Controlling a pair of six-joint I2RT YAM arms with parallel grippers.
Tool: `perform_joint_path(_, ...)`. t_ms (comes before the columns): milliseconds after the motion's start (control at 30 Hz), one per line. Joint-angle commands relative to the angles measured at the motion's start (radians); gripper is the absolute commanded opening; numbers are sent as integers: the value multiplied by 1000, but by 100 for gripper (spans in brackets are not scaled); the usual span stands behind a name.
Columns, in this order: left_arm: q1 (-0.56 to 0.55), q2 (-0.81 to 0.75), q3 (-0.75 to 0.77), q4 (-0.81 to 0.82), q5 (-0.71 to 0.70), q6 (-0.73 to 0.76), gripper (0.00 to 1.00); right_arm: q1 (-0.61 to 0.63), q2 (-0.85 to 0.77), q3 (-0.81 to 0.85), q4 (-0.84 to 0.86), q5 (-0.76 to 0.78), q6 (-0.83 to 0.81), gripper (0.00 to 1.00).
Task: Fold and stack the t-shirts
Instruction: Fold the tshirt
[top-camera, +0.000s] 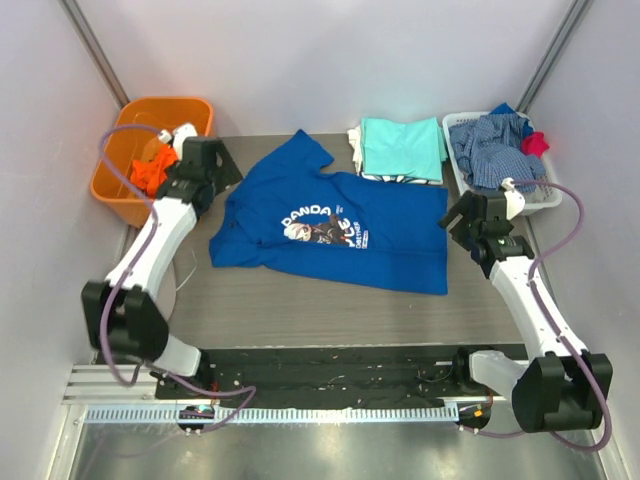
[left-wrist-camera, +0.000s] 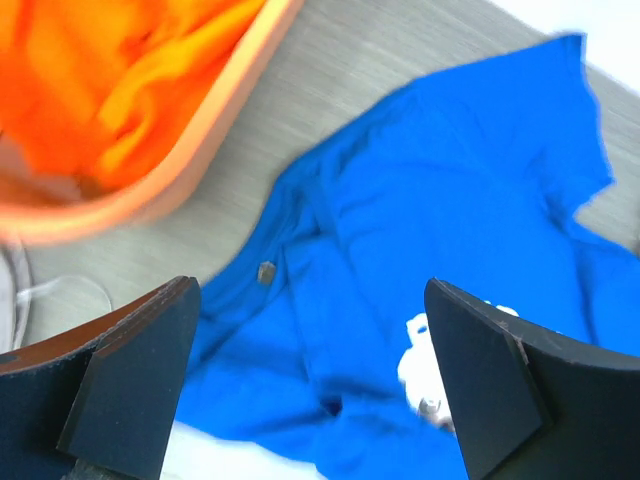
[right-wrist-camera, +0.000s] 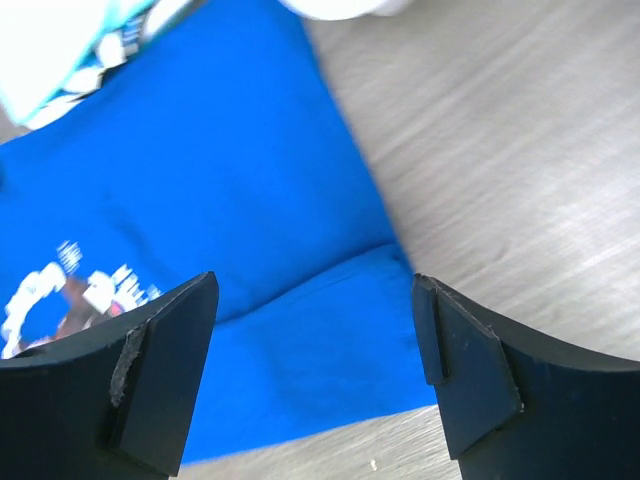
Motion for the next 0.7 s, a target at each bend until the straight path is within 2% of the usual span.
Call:
perform_joint_path(0, 3, -231, -222, -4, 13, -99, 100, 32, -31, 10, 41, -144, -76, 86)
perform_joint_path(100, 2, -342, -384, 13, 57, -160, 100, 84, -8, 14, 87, -231, -116, 86)
perform_joint_path(200, 2, -425, -484, 10, 44, -177, 100, 251, 108, 97, 91, -188, -182, 86)
perform_joint_path(233, 2, -439, -497, 3, 36, -177, 100, 330, 198, 155, 96, -181, -199, 86)
perform_joint_path(333, 2, -479, -511, -25, 20, -161, 100, 427, 348, 296, 110, -165, -263, 85)
perform_joint_path(367, 0, -484, -504, -46, 13, -159, 100, 473, 441, 336, 114, -164, -300, 85)
perform_joint_path(567, 5, -496, -481, -99, -9, -116, 100, 553, 772, 643, 110, -179, -493, 85)
perform_joint_path(667, 8, -505, -488, -100, 7, -114, 100, 566, 853, 761, 110, -236, -578, 85)
